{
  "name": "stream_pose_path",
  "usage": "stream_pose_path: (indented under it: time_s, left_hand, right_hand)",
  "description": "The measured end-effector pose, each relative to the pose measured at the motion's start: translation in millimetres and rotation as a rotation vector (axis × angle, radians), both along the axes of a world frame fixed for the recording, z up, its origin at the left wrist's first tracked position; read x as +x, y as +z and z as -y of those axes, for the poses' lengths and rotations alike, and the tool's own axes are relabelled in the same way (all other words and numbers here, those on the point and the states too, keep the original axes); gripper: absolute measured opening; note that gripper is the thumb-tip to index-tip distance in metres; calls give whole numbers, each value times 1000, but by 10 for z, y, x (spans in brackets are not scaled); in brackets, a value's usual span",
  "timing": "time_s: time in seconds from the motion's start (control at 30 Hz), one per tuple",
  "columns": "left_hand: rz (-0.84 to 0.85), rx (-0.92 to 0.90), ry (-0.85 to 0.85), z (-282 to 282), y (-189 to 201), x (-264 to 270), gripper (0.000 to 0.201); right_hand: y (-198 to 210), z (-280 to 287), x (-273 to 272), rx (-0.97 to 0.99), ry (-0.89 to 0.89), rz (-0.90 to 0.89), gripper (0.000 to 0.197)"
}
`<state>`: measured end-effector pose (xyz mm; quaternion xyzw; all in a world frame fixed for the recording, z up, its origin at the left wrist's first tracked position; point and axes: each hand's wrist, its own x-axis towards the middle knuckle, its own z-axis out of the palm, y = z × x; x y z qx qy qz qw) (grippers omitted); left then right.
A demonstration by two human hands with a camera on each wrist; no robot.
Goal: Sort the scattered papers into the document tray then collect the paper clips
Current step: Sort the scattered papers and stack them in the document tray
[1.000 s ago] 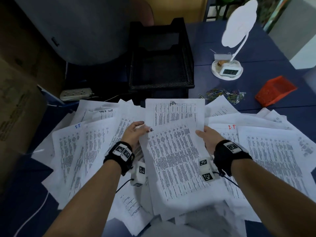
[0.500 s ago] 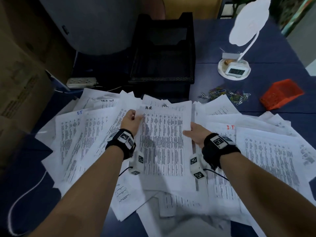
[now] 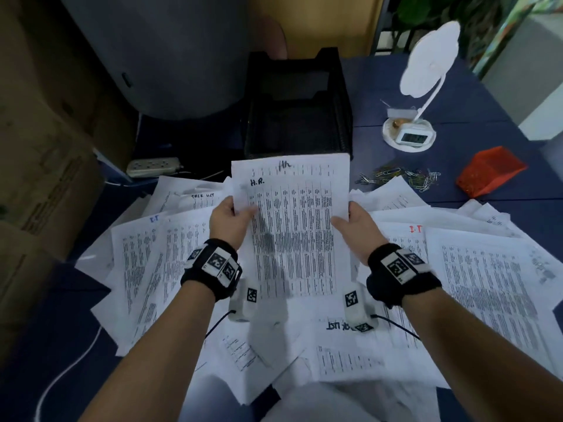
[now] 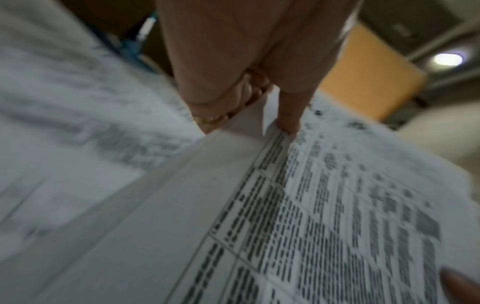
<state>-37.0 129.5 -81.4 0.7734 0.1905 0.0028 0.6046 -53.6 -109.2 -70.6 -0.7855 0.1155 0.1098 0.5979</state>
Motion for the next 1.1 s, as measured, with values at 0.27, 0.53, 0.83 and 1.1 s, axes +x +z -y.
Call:
stream_pose_path:
  time_s: [0.27, 0.53, 0.83, 1.1]
  left_hand:
    - [535, -82, 59, 117, 931, 33, 14]
    - [270, -191, -3, 222, 628, -150, 24]
    - [207, -299, -27, 222, 698, -157, 30]
    - [177, -198, -62, 218, 558, -138, 33]
  right_hand:
    - [687, -353, -11, 82, -210, 413, 18]
    - [589, -168, -50, 143, -179, 292, 28]
    - [449, -169, 44, 130, -157, 325, 24]
    - [380, -93, 147, 127, -118, 284, 39]
